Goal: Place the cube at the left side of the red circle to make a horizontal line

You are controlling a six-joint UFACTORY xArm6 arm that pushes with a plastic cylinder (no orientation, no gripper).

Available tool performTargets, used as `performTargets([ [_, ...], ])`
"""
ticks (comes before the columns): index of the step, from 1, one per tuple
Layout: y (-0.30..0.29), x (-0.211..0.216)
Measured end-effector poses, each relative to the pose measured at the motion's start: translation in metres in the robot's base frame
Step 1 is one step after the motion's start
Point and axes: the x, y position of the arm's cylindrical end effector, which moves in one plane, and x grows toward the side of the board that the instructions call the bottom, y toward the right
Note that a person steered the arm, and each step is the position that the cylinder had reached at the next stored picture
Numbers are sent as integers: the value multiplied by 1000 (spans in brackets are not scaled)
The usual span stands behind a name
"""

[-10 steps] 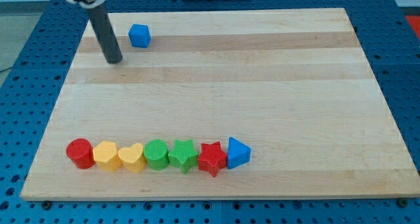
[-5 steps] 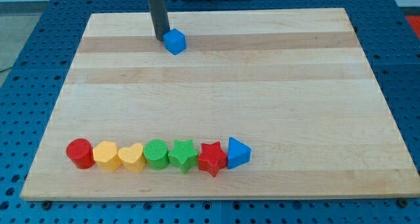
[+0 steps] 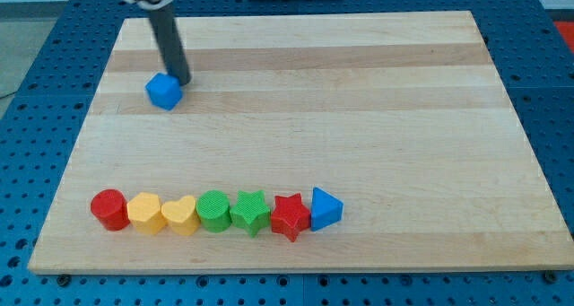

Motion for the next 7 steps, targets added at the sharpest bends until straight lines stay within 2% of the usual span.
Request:
performTargets([
  [1,-1,15],
  [2,-2,1],
  [3,-30,26],
  [4,-54,82],
  [5,-61,100],
  [6,-54,85],
  [7,-54,99],
])
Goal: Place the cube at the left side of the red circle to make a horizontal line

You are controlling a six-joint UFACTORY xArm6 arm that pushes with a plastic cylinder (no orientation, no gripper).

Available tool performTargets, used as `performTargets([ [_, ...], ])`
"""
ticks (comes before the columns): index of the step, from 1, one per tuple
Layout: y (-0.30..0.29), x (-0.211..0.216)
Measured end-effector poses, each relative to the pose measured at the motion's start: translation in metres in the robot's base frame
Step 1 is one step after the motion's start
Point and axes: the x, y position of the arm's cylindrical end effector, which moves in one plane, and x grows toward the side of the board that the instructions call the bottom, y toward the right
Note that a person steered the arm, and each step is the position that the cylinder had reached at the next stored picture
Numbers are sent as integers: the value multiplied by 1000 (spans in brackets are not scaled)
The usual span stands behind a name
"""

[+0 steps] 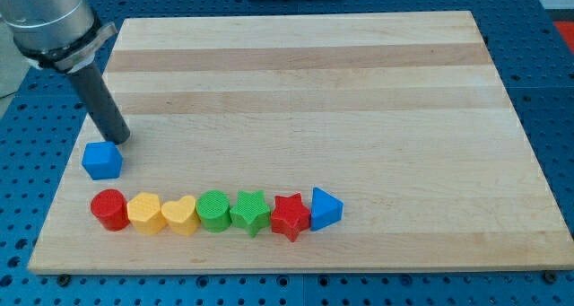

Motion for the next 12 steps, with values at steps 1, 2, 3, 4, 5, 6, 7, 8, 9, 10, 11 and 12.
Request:
performTargets([
  [1,0,29],
  [2,0,47],
  [3,0,46],
  [4,-9,42],
  [5,-31,43],
  [6,-38,45],
  [7,-38,40],
  [8,-34,48],
  [9,-34,60],
  [10,-34,73],
  [11,-34,77],
  [12,-34,77],
])
